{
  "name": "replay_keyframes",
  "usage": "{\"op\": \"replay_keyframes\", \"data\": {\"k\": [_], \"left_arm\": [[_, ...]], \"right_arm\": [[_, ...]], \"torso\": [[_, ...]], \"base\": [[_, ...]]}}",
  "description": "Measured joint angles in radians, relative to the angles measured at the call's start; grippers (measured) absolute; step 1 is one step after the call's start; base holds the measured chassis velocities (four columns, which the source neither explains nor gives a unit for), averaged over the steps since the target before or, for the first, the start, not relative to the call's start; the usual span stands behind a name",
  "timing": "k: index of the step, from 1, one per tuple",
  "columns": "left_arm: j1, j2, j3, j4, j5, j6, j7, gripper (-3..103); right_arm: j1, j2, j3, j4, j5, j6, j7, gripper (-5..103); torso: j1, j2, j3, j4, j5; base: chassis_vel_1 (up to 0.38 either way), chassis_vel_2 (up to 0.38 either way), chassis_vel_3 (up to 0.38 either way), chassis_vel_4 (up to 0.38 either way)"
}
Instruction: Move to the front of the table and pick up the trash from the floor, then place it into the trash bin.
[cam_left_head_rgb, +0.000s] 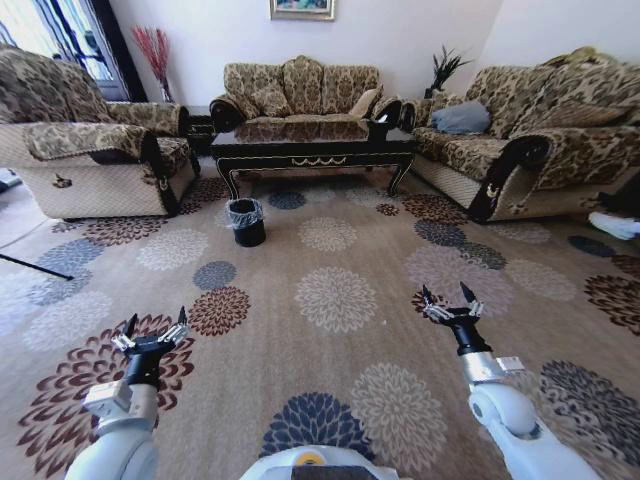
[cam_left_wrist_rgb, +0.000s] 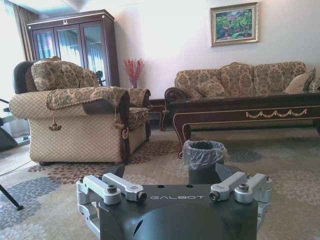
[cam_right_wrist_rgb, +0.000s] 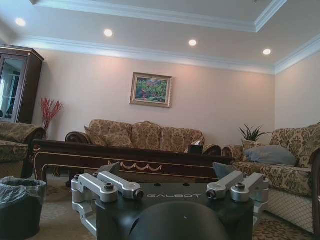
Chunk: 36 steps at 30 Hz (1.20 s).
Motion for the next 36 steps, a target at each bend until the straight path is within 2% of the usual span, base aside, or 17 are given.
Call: {"op": "replay_keyframes", "data": {"k": [10,18,21,28,31,33,36], "left_arm": [[0.002,-0.001,-0.01,-0.002,0.008,-0.011,0.016,100],[-0.002,0.018,-0.05,-0.002,-0.032,-0.02,0.05,100],[-0.008,0.032,-0.074,0.001,-0.057,-0.04,0.09,100],[-0.014,0.045,-0.093,0.012,-0.077,-0.049,0.135,100],[-0.02,0.053,-0.121,0.02,-0.084,-0.065,0.214,100],[-0.02,0.053,-0.127,0.022,-0.082,-0.069,0.225,100],[-0.026,0.057,-0.149,0.027,-0.089,-0.073,0.248,100]], "right_arm": [[-0.004,0.004,0.006,0.008,-0.007,0.002,0.001,100],[-0.024,0.002,0.037,0.055,-0.036,-0.023,0.029,100],[-0.044,-0.002,0.05,0.092,-0.044,-0.045,0.051,100],[-0.071,-0.004,0.069,0.135,-0.065,-0.075,0.051,100],[-0.102,-0.012,0.101,0.169,-0.075,-0.112,0.023,100],[-0.109,-0.014,0.108,0.177,-0.076,-0.121,0.017,100],[-0.128,-0.022,0.142,0.228,-0.072,-0.209,0.01,100]], "torso": [[0.0,0.0,0.0,0.0,0.0],[0.0,0.0,0.0,0.0,-0.0001],[0.001,0.002,0.001,0.0,-0.0001],[0.005,0.024,0.017,0.0,-0.0001],[0.007,0.043,0.035,0.0,0.0],[0.008,0.046,0.038,-0.0001,-0.0001],[0.011,0.063,0.052,0.0,-0.0001]], "base": [[0.0,0.0,0.0,0.0],[0.0,0.0,0.0,0.0],[0.0,0.0,0.0,0.0],[0.0,0.0,0.0,0.0],[0.0,0.0,0.0,0.0],[0.0,0.0,0.0,0.0],[0.0,0.0,0.0,0.0]]}}
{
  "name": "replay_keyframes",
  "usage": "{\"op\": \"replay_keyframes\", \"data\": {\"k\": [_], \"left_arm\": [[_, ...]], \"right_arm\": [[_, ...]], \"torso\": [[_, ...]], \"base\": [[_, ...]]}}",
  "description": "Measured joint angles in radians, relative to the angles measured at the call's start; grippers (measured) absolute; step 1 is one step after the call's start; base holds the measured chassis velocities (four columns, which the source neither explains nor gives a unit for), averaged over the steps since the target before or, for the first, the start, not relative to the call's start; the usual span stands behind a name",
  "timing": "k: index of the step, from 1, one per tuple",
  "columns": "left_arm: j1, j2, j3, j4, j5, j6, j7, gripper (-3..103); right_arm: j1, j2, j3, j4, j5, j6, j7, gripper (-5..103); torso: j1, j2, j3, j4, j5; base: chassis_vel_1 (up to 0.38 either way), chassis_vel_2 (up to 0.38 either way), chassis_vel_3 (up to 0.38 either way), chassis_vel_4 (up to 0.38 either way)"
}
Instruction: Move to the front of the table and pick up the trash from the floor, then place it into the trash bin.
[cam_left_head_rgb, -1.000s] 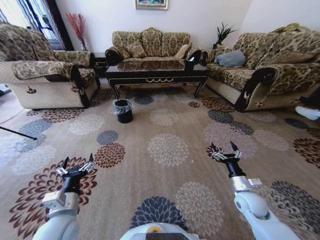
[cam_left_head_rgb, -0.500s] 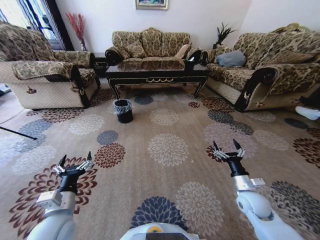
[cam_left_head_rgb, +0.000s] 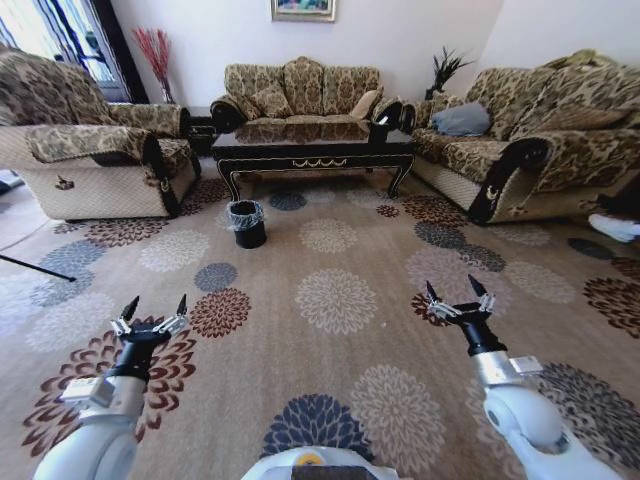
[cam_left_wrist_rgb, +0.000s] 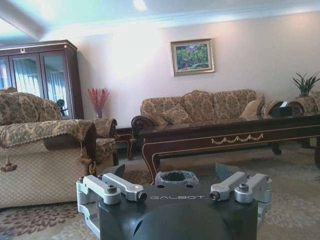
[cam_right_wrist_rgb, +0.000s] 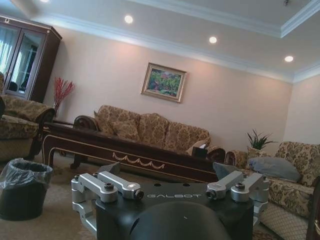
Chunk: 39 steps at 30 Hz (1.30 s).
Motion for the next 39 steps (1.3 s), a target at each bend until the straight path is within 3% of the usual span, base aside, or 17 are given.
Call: {"op": "replay_keyframes", "data": {"k": [6,16,39], "left_arm": [[-0.002,0.0,-0.015,0.003,-0.005,0.0,0.001,100],[0.002,0.012,-0.034,0.004,-0.013,0.008,0.004,100],[0.01,0.015,-0.045,0.001,-0.022,0.017,0.017,100]], "right_arm": [[-0.02,-0.014,0.036,0.083,0.027,-0.131,0.023,100],[-0.045,-0.01,0.057,0.119,0.022,-0.23,0.002,100],[-0.04,-0.016,0.063,0.129,0.039,-0.24,0.026,100]], "torso": [[0.005,0.026,0.021,0.0,-0.0001],[0.013,0.067,0.053,-0.0001,0.0001],[0.039,0.157,0.118,0.0,0.0]], "base": [[0.0,0.0,0.0,0.0],[0.0,0.0,0.0,0.0],[0.0,0.0,0.0,0.0]]}}
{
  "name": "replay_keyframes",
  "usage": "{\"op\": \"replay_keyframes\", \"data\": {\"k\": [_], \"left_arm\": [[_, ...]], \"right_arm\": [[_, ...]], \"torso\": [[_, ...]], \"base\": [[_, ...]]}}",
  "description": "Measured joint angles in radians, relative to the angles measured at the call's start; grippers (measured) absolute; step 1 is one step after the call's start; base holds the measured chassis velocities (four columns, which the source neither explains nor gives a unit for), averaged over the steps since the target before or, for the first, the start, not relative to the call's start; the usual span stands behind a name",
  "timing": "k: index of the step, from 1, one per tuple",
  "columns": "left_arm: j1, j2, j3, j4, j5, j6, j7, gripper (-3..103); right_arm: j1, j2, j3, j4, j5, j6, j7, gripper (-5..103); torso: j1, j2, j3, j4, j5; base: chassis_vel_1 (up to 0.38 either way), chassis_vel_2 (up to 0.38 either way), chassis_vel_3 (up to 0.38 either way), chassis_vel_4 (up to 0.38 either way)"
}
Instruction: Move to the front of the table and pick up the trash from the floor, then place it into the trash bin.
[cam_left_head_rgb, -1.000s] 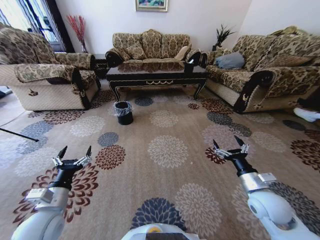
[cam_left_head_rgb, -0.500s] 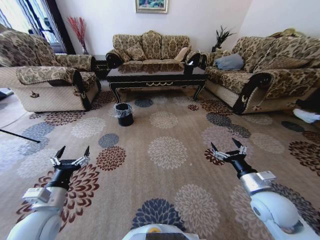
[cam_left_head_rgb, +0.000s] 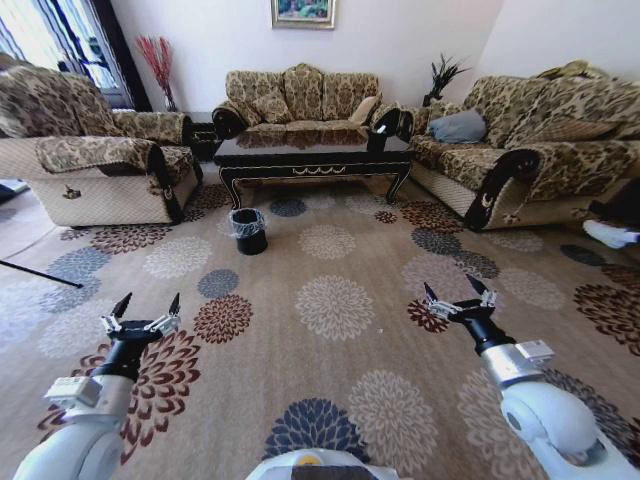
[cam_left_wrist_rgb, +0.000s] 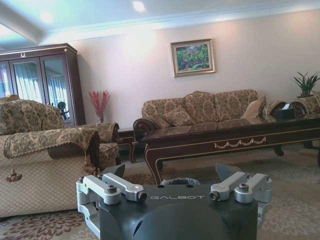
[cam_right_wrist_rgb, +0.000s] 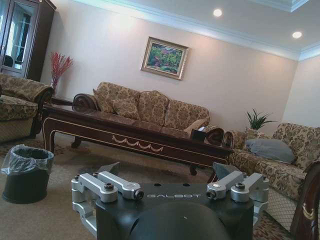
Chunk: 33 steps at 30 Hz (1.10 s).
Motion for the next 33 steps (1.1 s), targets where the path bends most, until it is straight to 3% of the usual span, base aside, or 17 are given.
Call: {"op": "replay_keyframes", "data": {"k": [33], "left_arm": [[-0.022,-0.015,0.047,0.025,0.032,-0.006,0.011,100]], "right_arm": [[0.014,0.0,-0.016,-0.017,0.007,-0.002,0.002,100]], "torso": [[0.043,0.131,0.089,0.0,0.0]], "base": [[0.0,0.0,0.0,0.0]]}}
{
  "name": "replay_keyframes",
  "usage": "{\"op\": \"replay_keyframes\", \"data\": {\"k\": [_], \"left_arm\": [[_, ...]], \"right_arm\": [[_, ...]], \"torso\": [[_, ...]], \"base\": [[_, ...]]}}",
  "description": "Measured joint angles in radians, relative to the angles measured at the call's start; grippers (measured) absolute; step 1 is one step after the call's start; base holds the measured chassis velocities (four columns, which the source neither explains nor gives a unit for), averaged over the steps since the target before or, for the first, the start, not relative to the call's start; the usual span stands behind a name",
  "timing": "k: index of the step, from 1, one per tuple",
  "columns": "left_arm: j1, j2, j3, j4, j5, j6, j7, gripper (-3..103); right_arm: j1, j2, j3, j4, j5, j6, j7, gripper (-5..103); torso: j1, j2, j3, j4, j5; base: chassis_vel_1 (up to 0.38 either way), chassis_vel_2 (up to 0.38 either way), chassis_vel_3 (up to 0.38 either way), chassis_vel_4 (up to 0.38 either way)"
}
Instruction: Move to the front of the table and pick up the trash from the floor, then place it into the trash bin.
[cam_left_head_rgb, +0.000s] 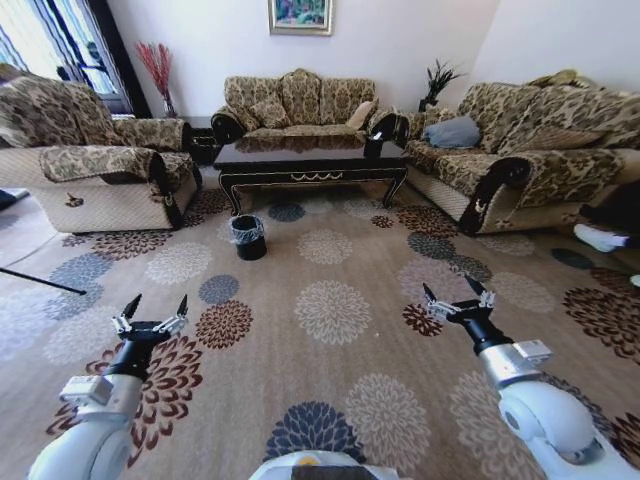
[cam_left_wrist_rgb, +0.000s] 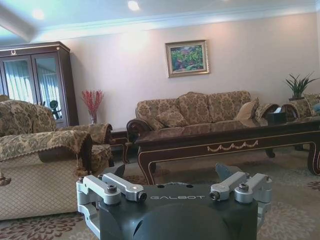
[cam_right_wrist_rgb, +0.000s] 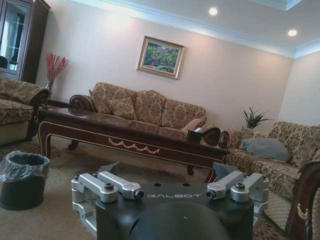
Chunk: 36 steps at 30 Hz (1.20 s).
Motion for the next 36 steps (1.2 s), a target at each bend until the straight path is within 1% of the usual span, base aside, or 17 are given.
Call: {"op": "replay_keyframes", "data": {"k": [8,15,16,17,22,23,26,34,36], "left_arm": [[-0.004,-0.002,-0.001,0.002,-0.003,0.0,0.0,100],[-0.005,0.003,-0.024,-0.019,-0.024,0.004,0.0,100],[-0.007,0.006,-0.035,-0.027,-0.032,0.007,0.0,100],[-0.007,0.006,-0.035,-0.027,-0.032,0.007,0.0,100],[-0.013,0.013,-0.066,-0.048,-0.05,0.01,0.0,100],[-0.013,0.013,-0.066,-0.048,-0.05,0.01,0.0,100],[-0.016,0.016,-0.088,-0.067,-0.067,0.014,0.0,100],[-0.016,0.03,-0.13,-0.101,-0.09,0.02,0.003,100],[-0.015,0.033,-0.145,-0.11,-0.097,0.02,0.003,100]], "right_arm": [[0.011,-0.002,-0.001,-0.004,0.006,-0.003,0.007,100],[0.011,-0.004,0.004,0.005,0.012,-0.007,0.008,100],[0.012,-0.006,0.008,0.012,0.014,-0.011,0.009,100],[0.012,-0.006,0.008,0.012,0.014,-0.011,0.009,100],[0.005,-0.016,0.04,0.044,0.031,-0.023,0.013,100],[0.005,-0.016,0.04,0.044,0.031,-0.023,0.013,100],[-0.006,-0.025,0.07,0.073,0.04,-0.029,0.019,100],[-0.03,-0.035,0.114,0.12,0.061,-0.034,0.026,100],[-0.038,-0.038,0.133,0.137,0.068,-0.035,0.027,100]], "torso": [[0.012,0.032,0.02,0.0,0.0],[0.021,0.058,0.037,0.0,0.0],[0.024,0.068,0.043,0.0,0.0],[0.024,0.068,0.043,0.0,0.0],[0.033,0.093,0.059,0.0,0.0],[0.033,0.093,0.059,0.0,0.0],[0.04,0.11,0.071,0.0,-0.0001],[0.05,0.137,0.087,-0.0001,-0.0001],[0.055,0.149,0.093,0.0,0.0]], "base": [[0.0,0.0,0.0,0.0],[0.0,0.0,0.0,0.0],[0.0,0.0,0.0,0.0],[0.0,0.0,0.0,0.0],[0.0,0.0,0.0,0.0],[0.0,0.0,0.0,0.0],[0.0,0.0,0.0,0.0],[0.0,0.0,0.0,0.0],[0.0,0.0,0.0,0.0]]}}
